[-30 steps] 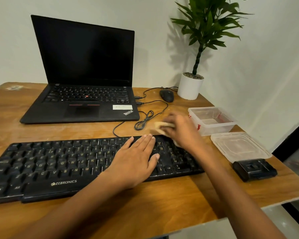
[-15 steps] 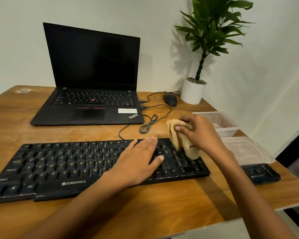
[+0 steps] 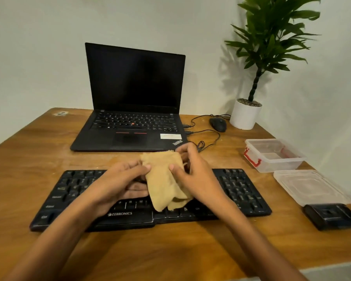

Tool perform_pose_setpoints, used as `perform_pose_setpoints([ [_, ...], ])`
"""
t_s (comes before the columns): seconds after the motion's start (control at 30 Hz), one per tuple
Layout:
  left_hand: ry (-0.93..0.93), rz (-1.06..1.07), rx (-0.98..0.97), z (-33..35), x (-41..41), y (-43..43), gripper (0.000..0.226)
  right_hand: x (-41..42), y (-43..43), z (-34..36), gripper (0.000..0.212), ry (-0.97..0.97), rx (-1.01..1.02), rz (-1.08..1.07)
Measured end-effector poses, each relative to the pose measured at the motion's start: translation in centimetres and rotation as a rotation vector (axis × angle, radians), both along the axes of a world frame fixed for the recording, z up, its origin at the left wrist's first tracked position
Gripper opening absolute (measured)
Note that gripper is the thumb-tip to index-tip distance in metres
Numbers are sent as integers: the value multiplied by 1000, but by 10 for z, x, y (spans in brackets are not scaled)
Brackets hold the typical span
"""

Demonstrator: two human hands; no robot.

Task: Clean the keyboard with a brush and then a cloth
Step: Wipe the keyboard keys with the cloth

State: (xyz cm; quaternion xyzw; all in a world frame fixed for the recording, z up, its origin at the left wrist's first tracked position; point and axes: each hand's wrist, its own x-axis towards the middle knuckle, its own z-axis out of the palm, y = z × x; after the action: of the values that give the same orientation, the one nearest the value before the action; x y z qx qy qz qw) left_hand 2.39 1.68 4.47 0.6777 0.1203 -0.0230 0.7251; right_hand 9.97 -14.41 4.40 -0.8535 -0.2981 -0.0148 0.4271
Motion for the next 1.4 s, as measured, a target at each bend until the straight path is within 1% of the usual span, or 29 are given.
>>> perform_pose_setpoints([
  [0.03,10,24,52,-2,0,3,11,0,0,-6,23,-129,-114,-34],
  [0.07,16,41,86,-5,0,6,8,-1,-1,-9,21,-210,-190,-59],
  [0.1,17,50,108,-6,-1,8,6,-2,-2,-11,21,-239,-232,-80],
  [0.13,13,51,120,-8,-1,8,8,-3,-4,-12,23,-242,-238,-96],
  [0.2,4,46,127,-8,-1,7,9,-6,-8,-11,24,-250,-184,-107],
  [0.27,-5,45,128,-7,-1,6,12,-13,-11,-6,21,-285,-112,-81],
  [0.3,-11,46,125,-7,-2,6,14,-17,-12,-3,24,-298,-102,-50],
  [0.37,-25,36,121,-6,-2,5,16,-28,-12,4,42,-307,-170,53],
  [0.43,-27,25,110,-6,-3,5,18,-36,-9,7,63,-329,-335,179],
  [0.47,-26,24,100,-6,-3,6,18,-38,-8,7,70,-365,-417,230],
  [0.53,-23,26,72,-5,-4,6,19,-39,-6,5,75,-447,-504,283],
  [0.6,-28,26,32,-5,-4,7,21,-37,-5,2,69,-480,-494,280],
  [0.67,-46,27,-10,-5,-4,6,23,-35,-6,-4,56,-476,-408,249],
  [0.73,-80,22,-24,-4,-4,5,24,-31,-7,-7,37,-442,-279,200],
  [0.8,-137,16,12,-3,-4,3,26,-27,-10,-7,16,-322,-67,135],
  [0.83,-169,17,45,-2,-3,1,27,-25,-13,-6,9,-238,74,102],
  [0.9,-232,22,138,-2,-1,-4,36,-20,-19,-3,10,-83,324,21],
  [0.97,-310,-2,269,-4,2,-8,46,-15,-27,-2,13,72,485,-76],
  [1.03,-373,-50,398,-6,5,-12,52,-9,-38,-4,4,222,580,-148],
  [1.07,-388,-75,480,-8,7,-14,57,-6,-44,-6,9,245,565,-185],
  [1.1,-401,-93,585,-10,8,-15,63,-3,-51,-9,14,229,505,-217],
  [1.17,-423,-107,795,-13,10,-19,67,-1,-66,-16,19,143,353,-250],
  [1.2,-428,-115,863,-14,10,-21,67,-1,-72,-19,20,92,286,-258],
  [1.3,-410,-152,959,-18,9,-27,69,-3,-90,-24,16,-4,164,-279],
  [1.37,-394,-179,1010,-20,9,-30,71,-6,-95,-24,12,7,117,-289],
  [1.4,-393,-197,1035,-20,9,-32,69,-8,-96,-23,14,16,92,-297],
])
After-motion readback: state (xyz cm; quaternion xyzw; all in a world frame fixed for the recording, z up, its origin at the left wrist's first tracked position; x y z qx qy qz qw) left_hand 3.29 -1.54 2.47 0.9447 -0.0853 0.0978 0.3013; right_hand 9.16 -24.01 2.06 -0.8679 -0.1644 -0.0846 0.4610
